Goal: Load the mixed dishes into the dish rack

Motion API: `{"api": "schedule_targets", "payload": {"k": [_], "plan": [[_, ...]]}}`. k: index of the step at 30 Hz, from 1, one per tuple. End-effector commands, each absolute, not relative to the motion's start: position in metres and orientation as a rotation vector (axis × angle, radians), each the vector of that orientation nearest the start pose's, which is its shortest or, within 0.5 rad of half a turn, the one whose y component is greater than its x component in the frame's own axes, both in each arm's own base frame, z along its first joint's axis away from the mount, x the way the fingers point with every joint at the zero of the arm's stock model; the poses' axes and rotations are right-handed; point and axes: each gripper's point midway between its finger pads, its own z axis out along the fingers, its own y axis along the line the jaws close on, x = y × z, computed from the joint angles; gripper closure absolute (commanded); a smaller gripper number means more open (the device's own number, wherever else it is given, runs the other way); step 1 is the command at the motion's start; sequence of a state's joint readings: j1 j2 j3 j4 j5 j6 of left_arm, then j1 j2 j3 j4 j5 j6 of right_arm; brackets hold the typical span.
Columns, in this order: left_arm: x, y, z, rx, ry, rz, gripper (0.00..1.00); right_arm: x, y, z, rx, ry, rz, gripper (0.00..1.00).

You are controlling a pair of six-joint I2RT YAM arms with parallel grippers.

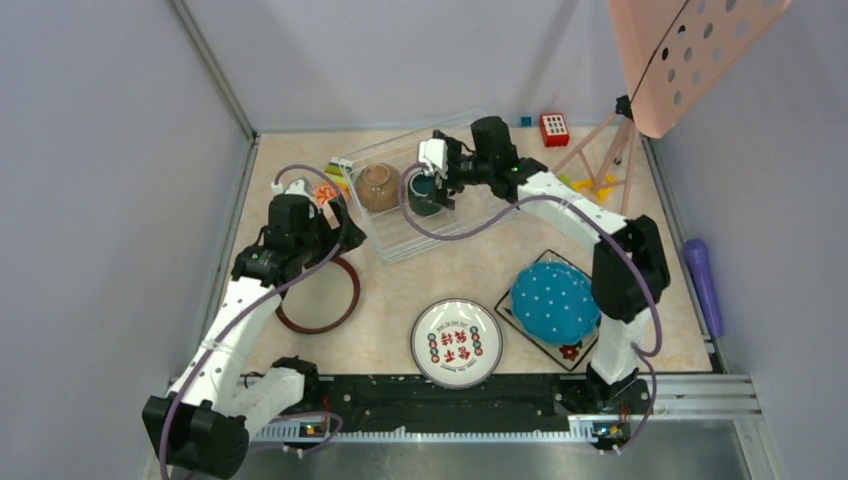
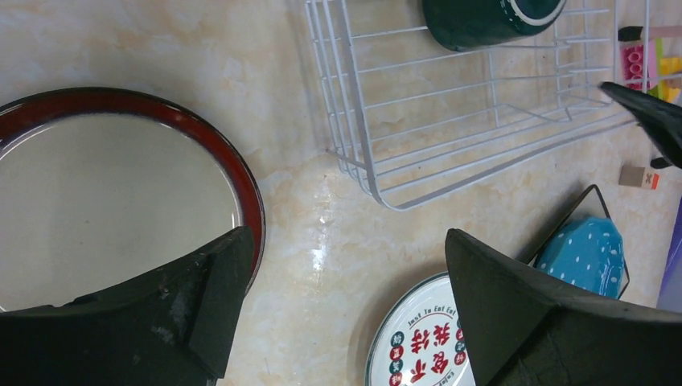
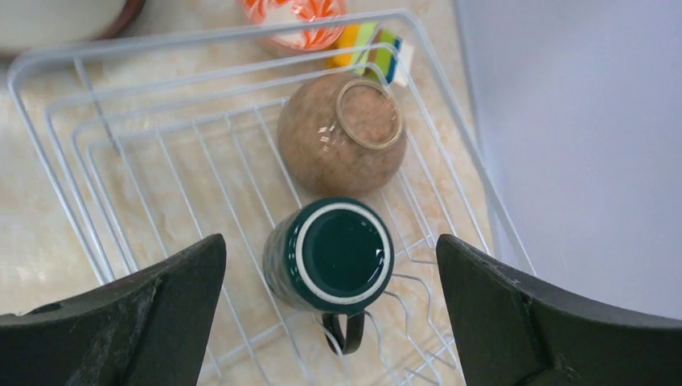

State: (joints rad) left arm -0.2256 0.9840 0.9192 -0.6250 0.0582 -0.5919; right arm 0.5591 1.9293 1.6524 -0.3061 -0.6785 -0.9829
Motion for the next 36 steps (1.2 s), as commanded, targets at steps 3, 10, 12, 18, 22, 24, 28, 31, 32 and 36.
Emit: {"api": "schedule_targets", "payload": {"k": [3, 10, 12, 18, 22, 24, 28, 31, 32, 36], "plan": [[0.279, -0.071, 0.185, -0.58, 2.238, -0.449, 0.07, 0.423, 0.352, 0.346, -0.835, 1.319, 0.662, 0.01], [0.302, -0.058, 0.189, -0.754, 2.206, -0.565, 0.08, 0.396, 0.317, 0.327, -0.427, 1.788, 0.868, 0.01], [0.313, -0.046, 0.19, -0.84, 2.17, -0.579, 0.08, 0.37, 0.312, 0.332, -0.567, 1.747, 0.96, 0.01], [0.347, -0.015, 0.172, -1.149, 2.085, -0.555, 0.14, 0.332, 0.267, 0.329, -0.313, 1.708, 1.135, 0.01], [0.367, 0.005, 0.16, -1.315, 2.043, -0.477, 0.18, 0.33, 0.238, 0.314, -0.2, 1.773, 0.973, 0.01], [0.374, 0.015, 0.152, -1.405, 2.003, -0.426, 0.21, 0.332, 0.217, 0.311, -0.124, 1.784, 0.855, 0.01], [0.395, 0.025, 0.141, -1.481, 1.918, -0.418, 0.24, 0.332, 0.179, 0.312, 0.004, 1.764, 0.674, 0.01], [0.407, 0.028, 0.132, -1.509, 1.903, -0.414, 0.26, 0.323, 0.171, 0.317, -0.007, 1.738, 0.651, 0.01], [0.411, 0.028, 0.13, -1.509, 1.906, -0.414, 0.27, 0.319, 0.169, 0.32, -0.01, 1.726, 0.651, 0.01], [0.427, 0.028, 0.121, -1.507, 1.934, -0.421, 0.3, 0.311, 0.165, 0.322, -0.019, 1.71, 0.648, 0.01]]}}
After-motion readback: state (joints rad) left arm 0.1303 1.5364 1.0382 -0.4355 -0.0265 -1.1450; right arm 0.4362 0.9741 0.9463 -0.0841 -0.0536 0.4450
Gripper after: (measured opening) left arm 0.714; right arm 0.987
